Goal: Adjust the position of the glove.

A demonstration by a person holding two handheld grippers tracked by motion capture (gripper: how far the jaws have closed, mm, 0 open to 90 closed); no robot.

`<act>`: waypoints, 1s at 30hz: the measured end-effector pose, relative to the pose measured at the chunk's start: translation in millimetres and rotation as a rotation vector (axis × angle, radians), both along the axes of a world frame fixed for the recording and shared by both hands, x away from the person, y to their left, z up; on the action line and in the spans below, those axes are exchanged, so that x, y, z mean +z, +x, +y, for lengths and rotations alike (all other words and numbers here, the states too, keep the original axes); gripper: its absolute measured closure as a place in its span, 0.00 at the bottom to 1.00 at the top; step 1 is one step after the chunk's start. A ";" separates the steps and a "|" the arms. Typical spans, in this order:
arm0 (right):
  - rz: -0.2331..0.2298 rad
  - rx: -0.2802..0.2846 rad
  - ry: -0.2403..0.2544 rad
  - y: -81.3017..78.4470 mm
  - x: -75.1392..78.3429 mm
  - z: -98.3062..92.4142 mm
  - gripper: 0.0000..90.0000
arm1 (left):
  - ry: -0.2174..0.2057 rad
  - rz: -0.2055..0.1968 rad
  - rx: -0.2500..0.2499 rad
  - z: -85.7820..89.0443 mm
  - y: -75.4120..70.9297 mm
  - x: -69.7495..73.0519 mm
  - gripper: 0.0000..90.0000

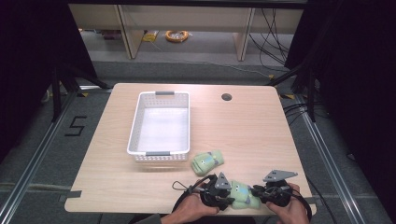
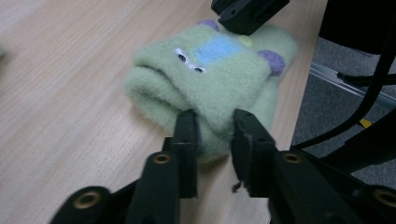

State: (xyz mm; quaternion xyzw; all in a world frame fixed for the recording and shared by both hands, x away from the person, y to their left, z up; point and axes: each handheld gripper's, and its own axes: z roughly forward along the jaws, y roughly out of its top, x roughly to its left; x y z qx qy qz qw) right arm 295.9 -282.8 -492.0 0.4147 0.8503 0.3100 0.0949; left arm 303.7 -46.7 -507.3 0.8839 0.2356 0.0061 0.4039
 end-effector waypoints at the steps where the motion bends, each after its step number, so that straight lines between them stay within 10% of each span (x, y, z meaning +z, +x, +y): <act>1: 0.000 0.000 0.000 0.0 0.0 0.0 0.90 | 0.000 0.000 0.000 0.0 0.0 0.0 0.87; 12: -0.078 0.062 0.045 11.5 15.1 15.6 0.92 | -0.035 -0.014 0.021 24.9 1.8 13.9 0.90; 30: -0.010 0.163 0.032 35.1 12.1 69.5 0.92 | -0.023 0.018 0.092 73.9 1.6 4.7 0.89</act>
